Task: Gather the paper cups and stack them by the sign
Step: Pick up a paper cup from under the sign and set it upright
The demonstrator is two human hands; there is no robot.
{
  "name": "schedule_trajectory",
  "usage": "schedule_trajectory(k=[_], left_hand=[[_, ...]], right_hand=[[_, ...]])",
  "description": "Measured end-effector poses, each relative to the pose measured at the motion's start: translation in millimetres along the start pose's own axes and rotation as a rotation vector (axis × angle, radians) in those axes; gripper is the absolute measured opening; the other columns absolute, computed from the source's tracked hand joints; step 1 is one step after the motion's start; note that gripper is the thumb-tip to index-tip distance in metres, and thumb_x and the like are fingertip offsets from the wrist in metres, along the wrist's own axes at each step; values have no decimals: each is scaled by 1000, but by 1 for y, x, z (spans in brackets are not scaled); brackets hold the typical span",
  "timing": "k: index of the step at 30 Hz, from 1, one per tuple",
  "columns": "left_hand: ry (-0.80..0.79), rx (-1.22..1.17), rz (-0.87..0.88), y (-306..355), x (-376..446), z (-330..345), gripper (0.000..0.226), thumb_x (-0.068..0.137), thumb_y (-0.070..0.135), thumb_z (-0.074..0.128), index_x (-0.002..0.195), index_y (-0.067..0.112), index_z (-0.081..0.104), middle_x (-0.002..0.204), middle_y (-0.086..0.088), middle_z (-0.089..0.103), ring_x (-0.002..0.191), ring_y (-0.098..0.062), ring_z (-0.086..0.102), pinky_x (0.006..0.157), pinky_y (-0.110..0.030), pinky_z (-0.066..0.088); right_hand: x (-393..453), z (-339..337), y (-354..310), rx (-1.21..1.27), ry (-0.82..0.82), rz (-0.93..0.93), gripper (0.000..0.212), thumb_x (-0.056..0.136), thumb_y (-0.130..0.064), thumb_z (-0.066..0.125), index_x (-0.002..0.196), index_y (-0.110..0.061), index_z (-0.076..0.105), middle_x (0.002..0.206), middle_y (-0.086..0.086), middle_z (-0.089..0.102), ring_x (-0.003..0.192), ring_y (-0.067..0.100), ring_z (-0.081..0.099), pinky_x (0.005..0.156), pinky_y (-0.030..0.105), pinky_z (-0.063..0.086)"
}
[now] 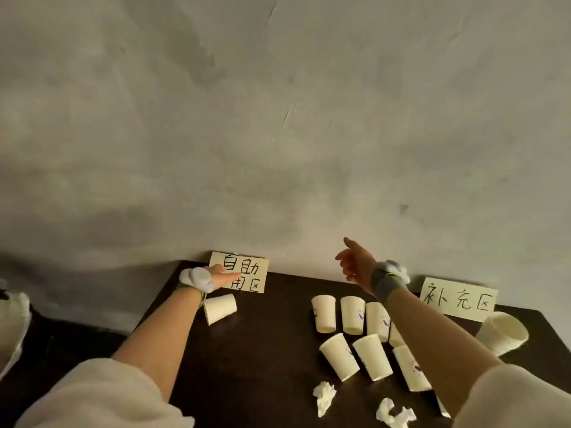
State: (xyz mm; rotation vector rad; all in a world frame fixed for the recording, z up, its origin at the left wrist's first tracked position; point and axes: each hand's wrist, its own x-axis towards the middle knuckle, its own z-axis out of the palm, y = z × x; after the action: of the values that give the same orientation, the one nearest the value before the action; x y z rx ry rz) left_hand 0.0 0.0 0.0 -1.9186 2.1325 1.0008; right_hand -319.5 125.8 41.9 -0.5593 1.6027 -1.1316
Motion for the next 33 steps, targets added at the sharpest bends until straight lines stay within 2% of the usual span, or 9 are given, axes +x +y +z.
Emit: schedule_trajectory(k=[2, 5, 7, 11, 15, 19, 25, 28, 33], left_hand=[[35, 94, -72, -23, 17, 15, 76, 85, 56, 55, 145, 16, 34, 149, -12, 38, 136, -32, 39, 113, -37, 32], [-5, 250, -141, -58, 41, 38, 85, 85, 61, 51, 152, 24, 15, 159, -14, 15, 147, -31, 18, 119, -38, 16], [13, 254, -109, -66, 58, 44, 85, 83, 61, 53, 151, 24, 17, 157, -13, 20, 145, -30, 22, 120, -39, 19], [34, 232, -96, -72, 88, 50, 82, 82, 54, 60, 148, 21, 24, 148, -13, 35, 134, -30, 40, 111, -38, 35], [141, 53, -132, -71, 110, 57, 51, 90, 38, 55, 136, 17, 45, 133, -15, 52, 116, -34, 57, 98, -42, 49], [177, -244, -78, -63, 113, 59, 34, 95, 18, 48, 127, 11, 56, 132, -15, 57, 118, -33, 56, 101, -39, 46], [273, -479, -106, -24, 88, 60, 58, 89, 18, 62, 140, 13, 36, 135, -16, 53, 120, -35, 55, 100, -44, 47], [302, -549, -117, -6, 65, 62, 53, 86, 22, 66, 133, 8, 45, 130, -15, 59, 115, -33, 58, 96, -39, 48], [262, -549, 28, 27, 10, 76, 32, 92, 25, 56, 116, 6, 65, 116, -14, 68, 101, -26, 63, 80, -29, 47]], right_hand=[[11, 9, 25, 6, 12, 111, 50, 94, -48, 45, 68, -8, 60, 55, 1, 42, 49, 14, 33, 51, 25, 27], [23, 11, 73, -42, 48, 214, 51, 94, -49, 45, 67, -9, 62, 53, 1, 45, 50, 15, 36, 53, 25, 28], [27, 7, 91, -58, 64, 257, 51, 94, -49, 44, 68, -9, 62, 54, 2, 45, 51, 14, 36, 52, 25, 27], [48, 13, 105, -64, 80, 323, 50, 95, -49, 42, 71, -10, 61, 58, 2, 46, 51, 14, 37, 52, 24, 27], [71, 27, 106, -50, 73, 359, 50, 96, -48, 41, 73, -9, 62, 60, 3, 46, 53, 15, 38, 52, 25, 29], [85, 44, 108, -75, 28, 373, 49, 97, -47, 40, 78, -9, 64, 61, 3, 48, 52, 14, 41, 53, 25, 31], [76, 63, 109, -95, 5, 347, 48, 98, -44, 39, 75, -9, 62, 61, 5, 48, 51, 15, 40, 51, 24, 28], [63, 62, 109, -74, 5, 357, 48, 98, -45, 38, 74, -10, 62, 61, 4, 47, 51, 15, 40, 51, 24, 28], [29, 51, 115, -62, -41, 378, 48, 98, -46, 35, 78, -12, 62, 62, 3, 48, 51, 15, 41, 52, 24, 30]])
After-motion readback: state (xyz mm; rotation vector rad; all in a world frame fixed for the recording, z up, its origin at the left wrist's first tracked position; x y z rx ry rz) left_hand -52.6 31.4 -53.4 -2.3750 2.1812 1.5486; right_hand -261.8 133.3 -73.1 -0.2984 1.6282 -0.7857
